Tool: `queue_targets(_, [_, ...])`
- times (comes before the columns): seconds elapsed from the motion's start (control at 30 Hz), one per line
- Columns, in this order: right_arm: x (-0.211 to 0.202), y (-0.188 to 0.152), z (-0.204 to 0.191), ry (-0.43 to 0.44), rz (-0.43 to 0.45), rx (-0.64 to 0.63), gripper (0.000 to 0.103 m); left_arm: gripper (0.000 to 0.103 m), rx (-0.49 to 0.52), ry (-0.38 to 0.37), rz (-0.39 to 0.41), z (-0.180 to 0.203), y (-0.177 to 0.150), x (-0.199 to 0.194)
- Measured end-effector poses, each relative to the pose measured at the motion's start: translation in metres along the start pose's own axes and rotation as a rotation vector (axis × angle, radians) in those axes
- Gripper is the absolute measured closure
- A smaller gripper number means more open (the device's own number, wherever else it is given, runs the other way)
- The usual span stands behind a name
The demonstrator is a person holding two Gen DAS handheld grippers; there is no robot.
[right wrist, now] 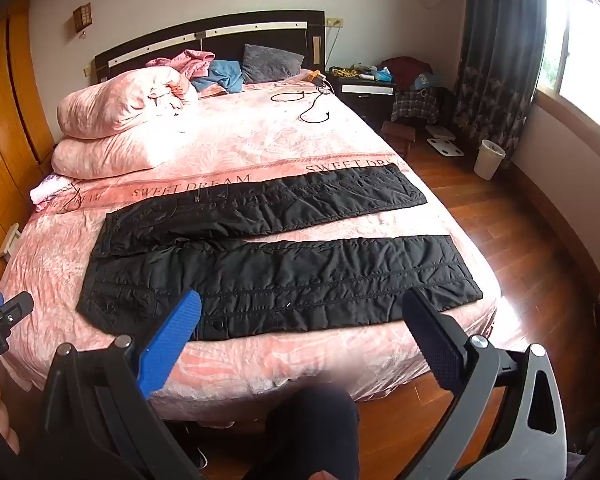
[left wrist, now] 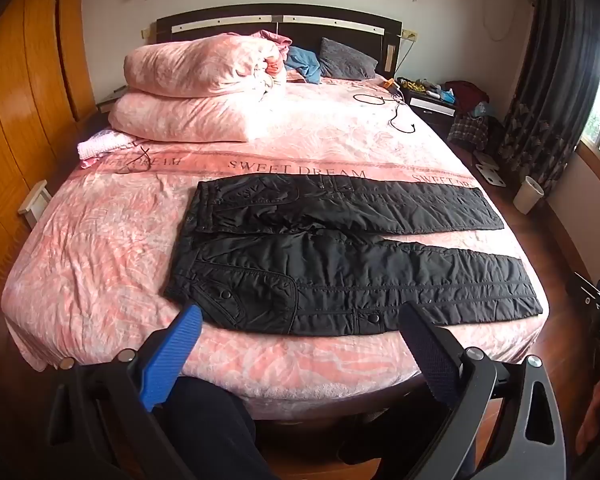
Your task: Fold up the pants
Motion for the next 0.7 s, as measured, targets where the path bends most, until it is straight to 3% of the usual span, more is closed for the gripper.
queue_targets(0.7, [0.0007, -0.0007, -0.0012, -0.014, -0.003, -0.007, 0.003, 0.004, -0.002, 0.002, -0.005, -0.0029, -0.0005, -0.0036])
Point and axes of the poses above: each gripper's, at about its wrist camera, not at the fingertips, and x roughly the way its jaws point, z to its right, y to its top, the point moved 10 cm from there along x, roughly the way its jaws point, and after that the axes turned 10 degrees about -z, right-handed, at the moved point
